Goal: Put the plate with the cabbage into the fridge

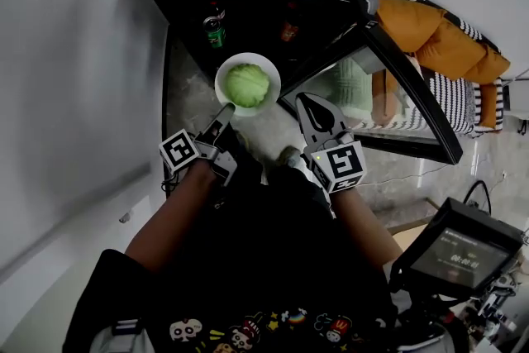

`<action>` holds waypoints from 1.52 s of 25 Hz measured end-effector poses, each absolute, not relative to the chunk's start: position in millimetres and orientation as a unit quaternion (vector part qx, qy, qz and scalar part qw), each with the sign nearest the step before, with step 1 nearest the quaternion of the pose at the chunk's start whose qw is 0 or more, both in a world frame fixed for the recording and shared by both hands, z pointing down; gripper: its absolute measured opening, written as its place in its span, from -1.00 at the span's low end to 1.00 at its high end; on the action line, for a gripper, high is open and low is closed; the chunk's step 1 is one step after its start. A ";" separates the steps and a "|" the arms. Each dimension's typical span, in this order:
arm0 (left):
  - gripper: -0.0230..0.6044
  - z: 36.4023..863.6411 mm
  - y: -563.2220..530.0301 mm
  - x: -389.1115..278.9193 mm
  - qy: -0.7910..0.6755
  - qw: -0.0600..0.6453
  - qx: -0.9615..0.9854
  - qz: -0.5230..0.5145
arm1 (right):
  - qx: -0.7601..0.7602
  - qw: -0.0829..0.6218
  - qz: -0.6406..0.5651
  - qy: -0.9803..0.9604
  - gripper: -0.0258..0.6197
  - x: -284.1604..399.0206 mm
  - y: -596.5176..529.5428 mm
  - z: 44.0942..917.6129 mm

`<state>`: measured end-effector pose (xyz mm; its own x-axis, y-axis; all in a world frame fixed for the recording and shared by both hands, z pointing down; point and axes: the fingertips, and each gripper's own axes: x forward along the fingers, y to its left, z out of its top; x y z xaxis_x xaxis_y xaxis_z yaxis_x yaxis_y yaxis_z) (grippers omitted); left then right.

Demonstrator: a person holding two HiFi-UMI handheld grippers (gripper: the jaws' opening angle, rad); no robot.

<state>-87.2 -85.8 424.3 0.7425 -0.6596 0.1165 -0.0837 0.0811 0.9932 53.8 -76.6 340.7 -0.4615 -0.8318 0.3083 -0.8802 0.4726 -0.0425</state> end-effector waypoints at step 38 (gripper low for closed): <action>-0.89 550.8 -186.8 -80.0 -0.375 0.666 0.604 -0.225 | 0.459 0.111 0.152 -0.868 -0.90 36.1 -178.1 457.0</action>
